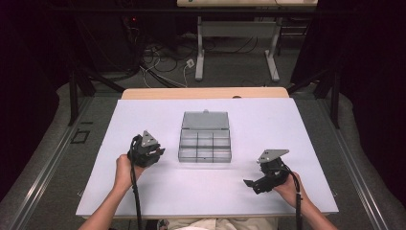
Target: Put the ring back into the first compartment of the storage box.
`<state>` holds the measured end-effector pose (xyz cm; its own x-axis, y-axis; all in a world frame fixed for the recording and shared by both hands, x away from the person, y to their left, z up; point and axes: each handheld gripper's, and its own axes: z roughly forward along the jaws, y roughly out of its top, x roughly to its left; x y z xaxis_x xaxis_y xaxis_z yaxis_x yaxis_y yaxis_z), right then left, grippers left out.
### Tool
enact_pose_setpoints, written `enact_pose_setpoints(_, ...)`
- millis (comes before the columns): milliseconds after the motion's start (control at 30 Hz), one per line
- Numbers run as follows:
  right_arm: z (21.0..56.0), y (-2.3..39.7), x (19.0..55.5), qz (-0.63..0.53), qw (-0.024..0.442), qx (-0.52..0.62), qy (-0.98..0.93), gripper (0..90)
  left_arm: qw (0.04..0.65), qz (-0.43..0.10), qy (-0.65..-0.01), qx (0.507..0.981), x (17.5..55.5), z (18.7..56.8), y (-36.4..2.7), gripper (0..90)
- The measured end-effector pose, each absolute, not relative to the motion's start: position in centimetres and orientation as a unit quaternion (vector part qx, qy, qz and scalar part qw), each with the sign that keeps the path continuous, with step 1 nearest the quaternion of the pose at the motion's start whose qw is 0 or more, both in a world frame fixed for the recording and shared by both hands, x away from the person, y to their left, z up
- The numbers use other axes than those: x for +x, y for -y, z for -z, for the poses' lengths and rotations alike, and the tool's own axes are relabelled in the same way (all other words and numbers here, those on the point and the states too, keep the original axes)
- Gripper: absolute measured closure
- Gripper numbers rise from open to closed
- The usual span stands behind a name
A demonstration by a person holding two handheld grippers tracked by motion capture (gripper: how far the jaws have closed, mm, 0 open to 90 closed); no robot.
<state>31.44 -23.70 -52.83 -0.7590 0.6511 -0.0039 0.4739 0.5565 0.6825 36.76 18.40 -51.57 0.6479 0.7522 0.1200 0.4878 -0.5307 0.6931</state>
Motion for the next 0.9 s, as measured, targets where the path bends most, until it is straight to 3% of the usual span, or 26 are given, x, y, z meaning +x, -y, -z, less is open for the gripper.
enact_pose_setpoints(900, 52.9, 23.7, 31.5, -0.344, 0.129, 0.319, -0.874, 1.7, 0.352, -0.222, -0.35, 0.84, 37.5, 49.7, -15.8, 70.8)
